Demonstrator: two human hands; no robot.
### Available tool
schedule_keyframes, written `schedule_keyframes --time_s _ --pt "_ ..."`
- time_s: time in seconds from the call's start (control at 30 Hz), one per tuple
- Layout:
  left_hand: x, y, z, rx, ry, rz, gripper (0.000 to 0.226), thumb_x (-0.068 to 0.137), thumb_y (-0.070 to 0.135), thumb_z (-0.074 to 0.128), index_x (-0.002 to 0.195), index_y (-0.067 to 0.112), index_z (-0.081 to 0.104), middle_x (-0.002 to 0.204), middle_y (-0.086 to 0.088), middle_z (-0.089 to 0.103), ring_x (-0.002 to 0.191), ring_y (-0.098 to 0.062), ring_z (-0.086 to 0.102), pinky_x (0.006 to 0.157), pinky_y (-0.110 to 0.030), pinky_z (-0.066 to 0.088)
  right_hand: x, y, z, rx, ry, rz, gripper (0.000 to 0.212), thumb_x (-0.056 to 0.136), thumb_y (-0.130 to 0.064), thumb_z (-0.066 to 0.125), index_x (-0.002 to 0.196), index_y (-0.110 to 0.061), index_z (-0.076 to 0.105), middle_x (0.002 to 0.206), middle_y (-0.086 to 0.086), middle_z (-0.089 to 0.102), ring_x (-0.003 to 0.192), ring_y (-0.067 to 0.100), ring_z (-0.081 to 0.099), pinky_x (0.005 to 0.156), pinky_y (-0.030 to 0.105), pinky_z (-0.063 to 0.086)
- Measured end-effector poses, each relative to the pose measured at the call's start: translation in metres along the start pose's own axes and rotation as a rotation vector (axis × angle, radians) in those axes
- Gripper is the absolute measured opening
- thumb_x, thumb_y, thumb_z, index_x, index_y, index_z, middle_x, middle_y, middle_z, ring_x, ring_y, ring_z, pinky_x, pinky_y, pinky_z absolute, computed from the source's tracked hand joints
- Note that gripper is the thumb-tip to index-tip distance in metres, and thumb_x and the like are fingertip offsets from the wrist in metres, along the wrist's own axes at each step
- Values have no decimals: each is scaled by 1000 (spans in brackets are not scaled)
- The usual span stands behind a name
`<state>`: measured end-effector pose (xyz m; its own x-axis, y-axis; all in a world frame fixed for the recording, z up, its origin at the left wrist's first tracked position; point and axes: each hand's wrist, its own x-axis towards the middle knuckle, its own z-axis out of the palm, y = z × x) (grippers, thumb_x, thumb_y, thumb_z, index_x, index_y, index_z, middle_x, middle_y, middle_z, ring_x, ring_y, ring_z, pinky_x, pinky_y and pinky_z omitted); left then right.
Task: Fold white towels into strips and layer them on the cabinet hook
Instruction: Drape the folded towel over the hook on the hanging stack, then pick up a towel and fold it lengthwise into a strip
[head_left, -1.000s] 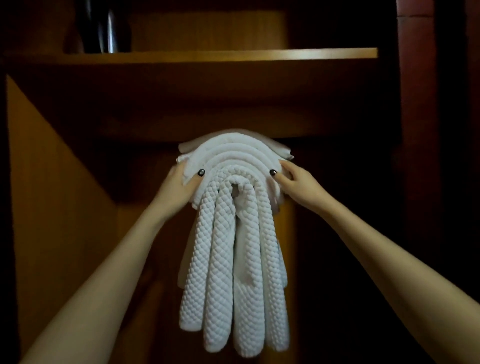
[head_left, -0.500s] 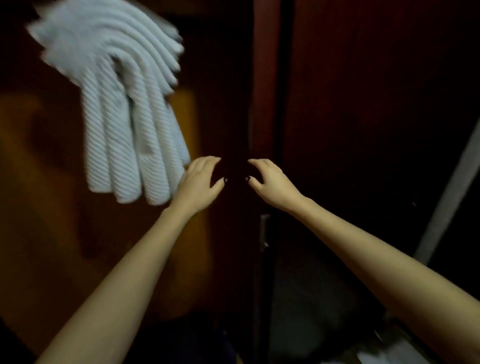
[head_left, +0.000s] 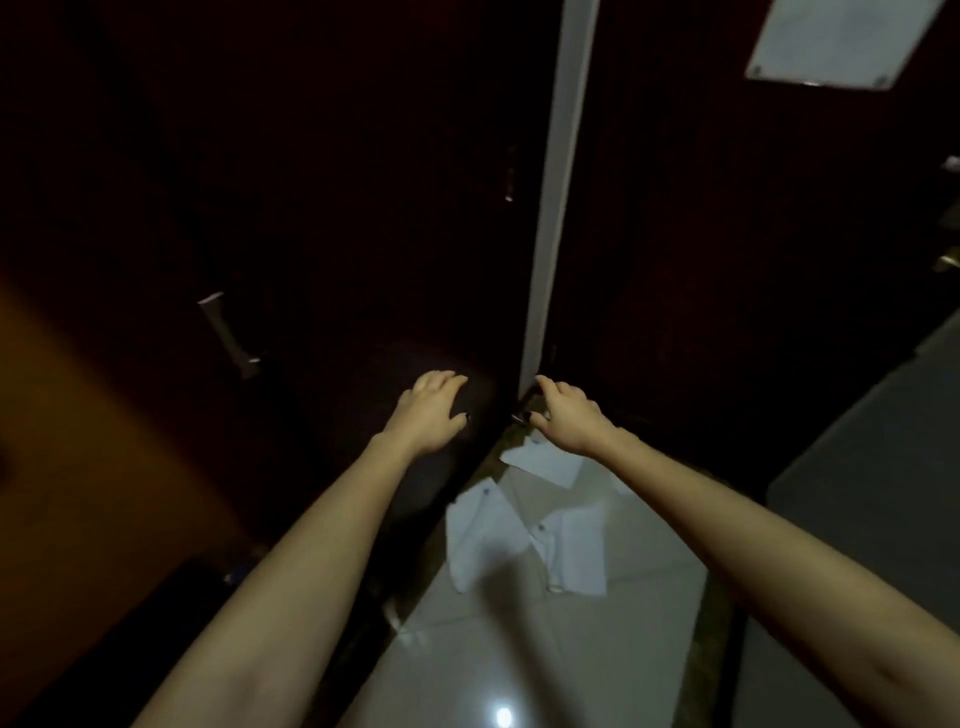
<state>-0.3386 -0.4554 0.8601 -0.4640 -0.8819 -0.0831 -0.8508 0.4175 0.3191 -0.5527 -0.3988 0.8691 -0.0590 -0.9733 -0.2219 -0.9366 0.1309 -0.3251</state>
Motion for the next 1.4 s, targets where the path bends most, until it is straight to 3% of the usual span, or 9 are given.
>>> schedule_keyframes --time_s 0.27,0.43,0.6,0.77,1.0,1.17,1.3,1.4 --pt "62 103 97 37 -249 244 65 97 32 53 153 17 24 159 -5 22 147 -25 14 117 -49 23 -53 146 40 71 -82 334 68 100 -42 46 154 -12 20 155 19 31 141 37 29 113 48 30" --pt "109 168 145 83 -321 342 65 97 34 52 153 18 22 158 -6 24 146 -26 18 116 -49 24 -52 230 29 148 -32 479 64 101 -38 48 153 -11 23 153 19 33 139 36 34 109 42 33" --pt "177 225 189 11 -334 337 62 99 31 50 153 19 23 158 -6 25 144 -28 22 116 -50 25 -13 330 10 148 -51 537 63 100 -36 48 153 -13 24 152 19 33 137 38 34 110 47 36" --pt "279 293 220 -125 -252 306 57 99 29 49 151 16 29 156 -7 30 143 -26 24 116 -41 24 55 435 -11 169 -129 545 65 100 -36 48 154 -13 20 153 20 31 136 40 36 110 50 36" --pt "403 338 303 -41 -315 171 59 100 34 47 152 17 25 158 -8 26 146 -28 20 116 -47 25 152 559 -9 173 -163 501 58 99 -33 50 150 -16 30 148 17 36 134 37 38 110 50 35" --pt "482 323 409 14 -326 164 58 100 35 48 150 15 28 156 -9 29 143 -29 25 114 -51 28 238 644 51 155 -179 361 40 100 -23 51 137 -9 50 139 18 49 125 37 49 104 47 41" --pt "546 299 523 38 -330 153 59 100 36 49 150 14 28 155 -11 30 141 -30 27 112 -49 30 311 711 141 181 -115 394 45 98 -23 52 141 -10 45 138 18 48 126 38 47 105 49 41" --pt "590 281 618 -89 -241 54 58 99 34 51 148 10 32 151 -17 34 138 -34 31 107 -48 34 366 764 225 144 -44 385 49 97 -25 52 142 -10 41 137 18 48 126 37 46 106 48 40"
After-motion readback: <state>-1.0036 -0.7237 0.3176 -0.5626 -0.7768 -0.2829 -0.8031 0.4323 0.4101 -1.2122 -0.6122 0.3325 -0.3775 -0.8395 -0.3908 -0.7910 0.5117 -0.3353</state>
